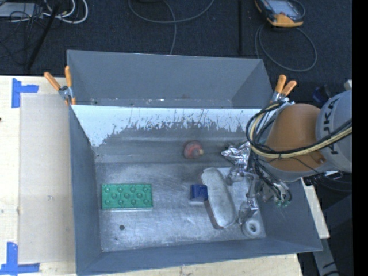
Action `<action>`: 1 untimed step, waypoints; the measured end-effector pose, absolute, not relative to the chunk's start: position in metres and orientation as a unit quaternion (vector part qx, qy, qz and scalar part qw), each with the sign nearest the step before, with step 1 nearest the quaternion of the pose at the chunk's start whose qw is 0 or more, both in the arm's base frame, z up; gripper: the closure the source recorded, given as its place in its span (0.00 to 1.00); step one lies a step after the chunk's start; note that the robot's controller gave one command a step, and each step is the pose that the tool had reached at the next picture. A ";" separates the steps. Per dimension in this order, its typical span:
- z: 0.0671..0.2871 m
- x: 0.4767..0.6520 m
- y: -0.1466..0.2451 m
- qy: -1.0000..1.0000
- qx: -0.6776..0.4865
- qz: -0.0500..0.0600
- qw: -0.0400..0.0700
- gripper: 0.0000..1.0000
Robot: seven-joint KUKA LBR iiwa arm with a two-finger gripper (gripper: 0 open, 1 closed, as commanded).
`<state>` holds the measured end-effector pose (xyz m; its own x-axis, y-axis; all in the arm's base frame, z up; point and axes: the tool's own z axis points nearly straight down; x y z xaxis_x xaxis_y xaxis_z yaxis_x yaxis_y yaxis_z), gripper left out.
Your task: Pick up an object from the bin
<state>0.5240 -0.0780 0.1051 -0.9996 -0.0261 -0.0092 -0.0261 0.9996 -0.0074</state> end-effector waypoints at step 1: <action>0.100 0.559 -0.057 0.999 -0.049 -0.004 0.021 0.00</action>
Offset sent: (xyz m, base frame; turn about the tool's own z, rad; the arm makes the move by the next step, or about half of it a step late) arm 0.0621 0.0510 -0.0351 -0.1421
